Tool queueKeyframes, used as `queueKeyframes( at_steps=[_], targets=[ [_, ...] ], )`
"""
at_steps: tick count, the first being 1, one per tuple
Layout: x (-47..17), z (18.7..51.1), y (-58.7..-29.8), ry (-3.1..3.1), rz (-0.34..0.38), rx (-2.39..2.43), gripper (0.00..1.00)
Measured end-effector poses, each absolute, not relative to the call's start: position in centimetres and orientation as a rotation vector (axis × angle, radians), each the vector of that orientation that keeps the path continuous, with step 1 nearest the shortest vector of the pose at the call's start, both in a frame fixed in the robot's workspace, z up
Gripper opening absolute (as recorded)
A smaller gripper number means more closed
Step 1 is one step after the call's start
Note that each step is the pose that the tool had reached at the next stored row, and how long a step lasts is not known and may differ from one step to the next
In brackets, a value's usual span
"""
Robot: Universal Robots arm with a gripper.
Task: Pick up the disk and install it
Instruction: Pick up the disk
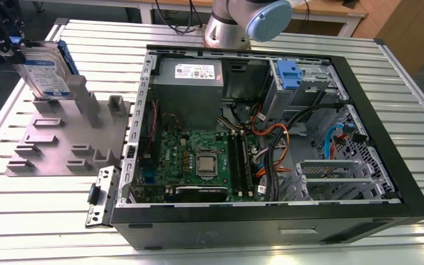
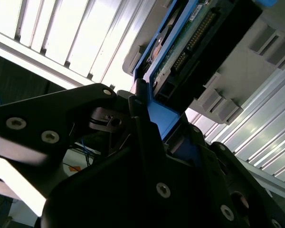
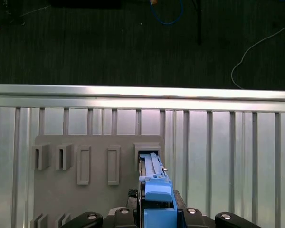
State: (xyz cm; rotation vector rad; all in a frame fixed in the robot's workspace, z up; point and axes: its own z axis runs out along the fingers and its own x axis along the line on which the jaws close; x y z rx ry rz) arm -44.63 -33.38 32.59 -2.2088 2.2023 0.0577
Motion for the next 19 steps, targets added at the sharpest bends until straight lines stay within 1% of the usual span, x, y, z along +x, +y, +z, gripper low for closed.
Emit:
queueKeyframes(
  at_steps=[19],
  targets=[
    [-44.61,33.43,-33.37,2.203,0.057,-2.209,0.36]
  ],
)
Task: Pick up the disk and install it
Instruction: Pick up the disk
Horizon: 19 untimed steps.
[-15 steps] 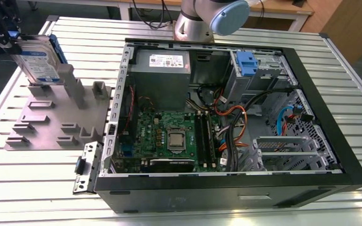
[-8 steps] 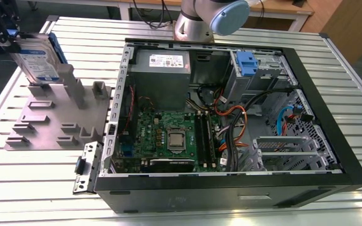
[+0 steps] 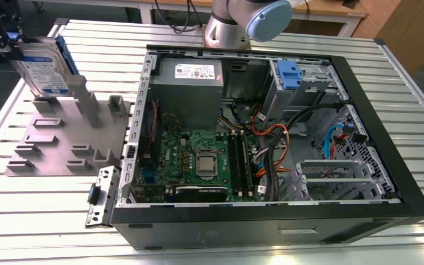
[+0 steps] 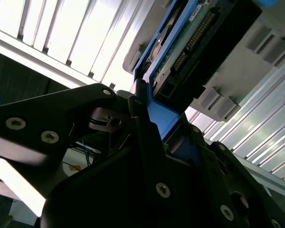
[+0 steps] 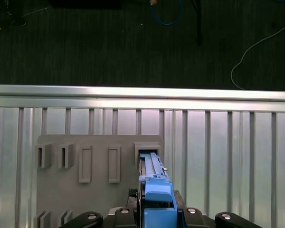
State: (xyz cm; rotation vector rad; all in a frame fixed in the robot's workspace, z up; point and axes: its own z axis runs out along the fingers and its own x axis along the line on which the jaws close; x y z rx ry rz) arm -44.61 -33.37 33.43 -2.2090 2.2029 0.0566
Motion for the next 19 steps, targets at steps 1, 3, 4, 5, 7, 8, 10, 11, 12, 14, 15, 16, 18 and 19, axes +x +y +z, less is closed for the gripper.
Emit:
queueKeyframes(
  at_steps=[1,3,4,5,7,8,10,11,12,14,15,16,18,19],
  targets=[
    [-44.57,33.44,-33.37,2.203,0.057,-2.209,0.36],
    [-44.51,33.45,-33.38,2.203,0.057,-2.209,0.36],
    [-44.51,33.45,-33.38,2.203,0.057,-2.209,0.36],
    [-44.50,33.45,-33.38,2.203,0.057,-2.209,0.36],
    [-44.49,33.45,-33.38,2.203,0.057,-2.209,0.36],
    [-44.49,33.45,-33.38,2.203,0.057,-2.209,0.36],
    [-44.49,33.45,-33.38,2.203,0.057,-2.209,0.36],
    [-44.49,33.47,-33.38,2.203,0.057,-2.209,0.36],
    [-44.49,33.49,-33.38,2.203,0.057,-2.209,0.36],
    [-44.49,33.62,-33.38,2.203,0.057,-2.209,0.36],
    [-44.49,33.71,-33.38,2.203,0.057,-2.209,0.36],
    [-44.49,33.79,-33.38,2.203,0.057,-2.209,0.36],
    [-44.49,33.98,-33.38,2.203,0.057,-2.209,0.36],
    [-44.49,34.08,-33.38,2.203,0.057,-2.209,0.36]
  ],
)
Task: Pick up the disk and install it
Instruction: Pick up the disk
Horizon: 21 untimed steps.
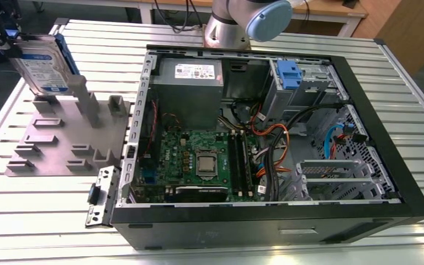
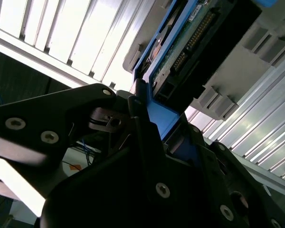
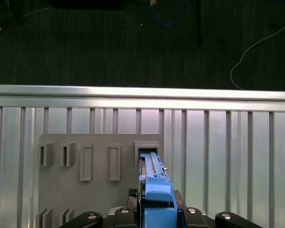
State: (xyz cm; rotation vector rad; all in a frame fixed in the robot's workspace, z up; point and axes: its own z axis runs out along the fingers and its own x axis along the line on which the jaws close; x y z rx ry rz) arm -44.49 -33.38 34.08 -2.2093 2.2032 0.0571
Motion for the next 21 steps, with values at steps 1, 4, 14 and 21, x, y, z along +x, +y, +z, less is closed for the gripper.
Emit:
queueKeyframes(
  at_steps=[1,4,14,21],
  targets=[
    [-44.49,34.18,-33.38,2.203,0.057,-2.209,0.36],
    [-44.49,34.29,-33.38,2.203,0.057,-2.209,0.36],
    [-44.49,34.42,-33.38,2.203,0.057,-2.209,0.36],
    [-44.49,34.64,-33.38,2.203,0.057,-2.209,0.36]
  ],
)
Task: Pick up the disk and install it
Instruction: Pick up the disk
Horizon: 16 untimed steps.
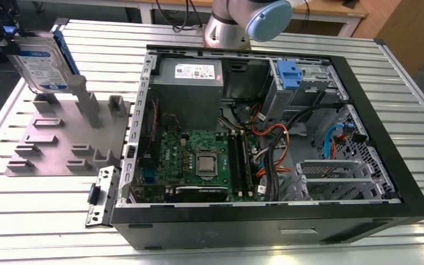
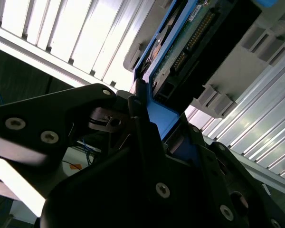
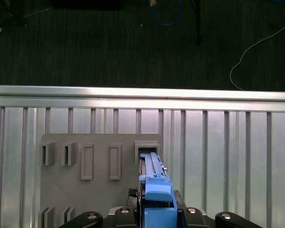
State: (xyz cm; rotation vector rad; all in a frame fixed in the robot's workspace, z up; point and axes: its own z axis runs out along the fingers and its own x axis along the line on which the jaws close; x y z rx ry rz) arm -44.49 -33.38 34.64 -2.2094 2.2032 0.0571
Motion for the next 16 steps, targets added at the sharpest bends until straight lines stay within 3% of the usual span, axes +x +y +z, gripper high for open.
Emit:
queueKeyframes(
  at_steps=[16],
  targets=[
    [-44.49,35.13,-33.38,2.203,0.057,-2.209,0.36]
  ],
)
